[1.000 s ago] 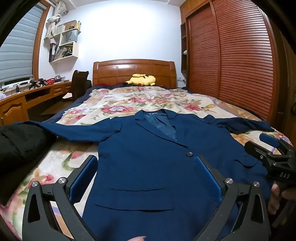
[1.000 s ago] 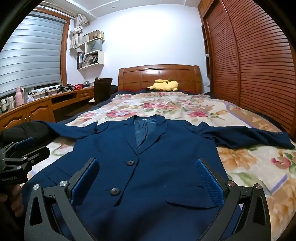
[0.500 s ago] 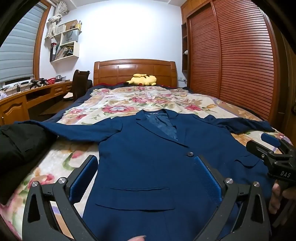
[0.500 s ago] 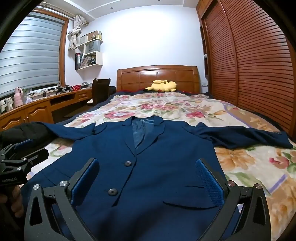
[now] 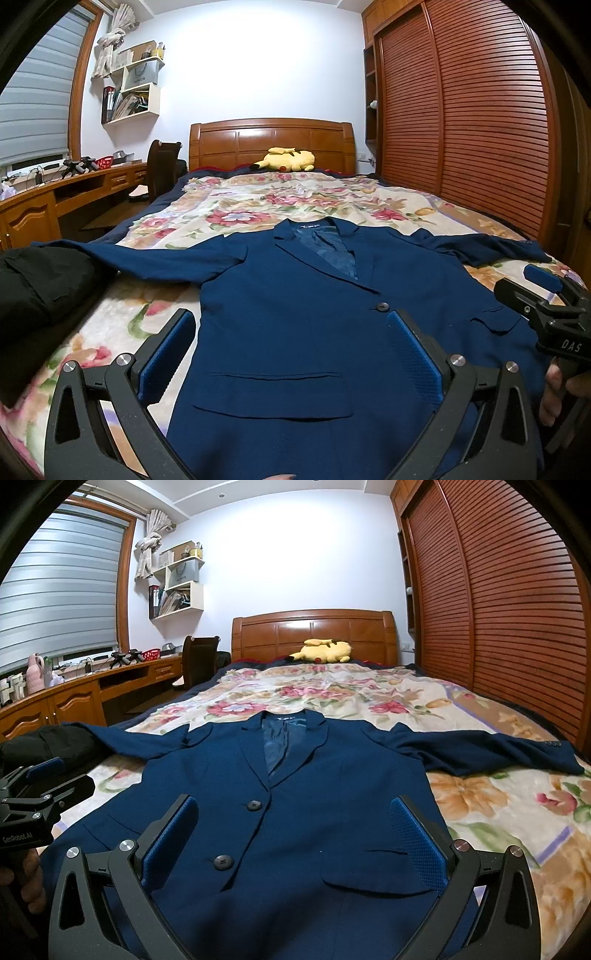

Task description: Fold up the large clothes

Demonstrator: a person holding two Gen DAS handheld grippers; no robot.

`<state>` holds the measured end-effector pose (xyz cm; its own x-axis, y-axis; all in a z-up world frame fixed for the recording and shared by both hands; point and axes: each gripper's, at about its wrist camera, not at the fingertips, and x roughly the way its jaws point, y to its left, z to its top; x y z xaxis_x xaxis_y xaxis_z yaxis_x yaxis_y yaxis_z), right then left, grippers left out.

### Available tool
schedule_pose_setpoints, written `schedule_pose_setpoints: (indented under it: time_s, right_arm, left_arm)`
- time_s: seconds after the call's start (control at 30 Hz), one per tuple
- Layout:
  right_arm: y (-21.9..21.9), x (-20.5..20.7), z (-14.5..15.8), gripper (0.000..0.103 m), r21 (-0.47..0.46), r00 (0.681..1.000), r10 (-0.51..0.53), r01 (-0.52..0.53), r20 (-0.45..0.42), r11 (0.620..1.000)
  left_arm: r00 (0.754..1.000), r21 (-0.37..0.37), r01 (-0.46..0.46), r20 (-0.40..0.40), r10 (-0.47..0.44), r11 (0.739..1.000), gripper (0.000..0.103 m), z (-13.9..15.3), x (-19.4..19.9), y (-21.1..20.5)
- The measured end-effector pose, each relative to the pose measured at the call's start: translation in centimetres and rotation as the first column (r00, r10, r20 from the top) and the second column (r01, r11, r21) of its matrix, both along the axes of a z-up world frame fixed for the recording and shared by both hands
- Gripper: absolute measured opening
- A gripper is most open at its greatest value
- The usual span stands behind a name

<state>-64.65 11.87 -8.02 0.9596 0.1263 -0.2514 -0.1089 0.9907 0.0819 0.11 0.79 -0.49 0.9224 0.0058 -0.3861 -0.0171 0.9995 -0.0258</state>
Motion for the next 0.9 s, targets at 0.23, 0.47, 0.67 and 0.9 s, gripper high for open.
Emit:
schedule_pose_setpoints:
  time_s: [0.23, 0.47, 0.67, 0.9]
  right_arm:
    - [0.05, 0.12, -0.04, 0.103, -0.001, 1.000, -0.002, 0.002, -0.002, 1.000]
    - [0.03, 0.16, -0.06, 0.103, -0.001, 1.000, -0.002, 0.002, -0.002, 1.000]
    - [-0.01, 0.21, -0.07, 0.103, -0.001, 1.000, -0.002, 0.002, -0.004, 1.000]
    - [0.02, 0.19, -0.08, 0.103, -0.001, 1.000, -0.002, 0.002, -0.005, 1.000]
  left_arm:
    - [1.000, 0.002, -0.001, 0.001, 0.001, 1.000, 0.103, -0.01, 0.01, -0.12]
    - [1.000, 0.002, -0.007, 0.006, 0.007, 1.000, 0.103, 0.32, -0.34, 0.04]
    - [1.000, 0.001, -0.007, 0.006, 0.007, 1.000, 0.103, 0.35, -0.33, -0.01]
    - [1.000, 0.002, -0.006, 0.005, 0.006, 1.000, 0.103, 0.37, -0.35, 0.04]
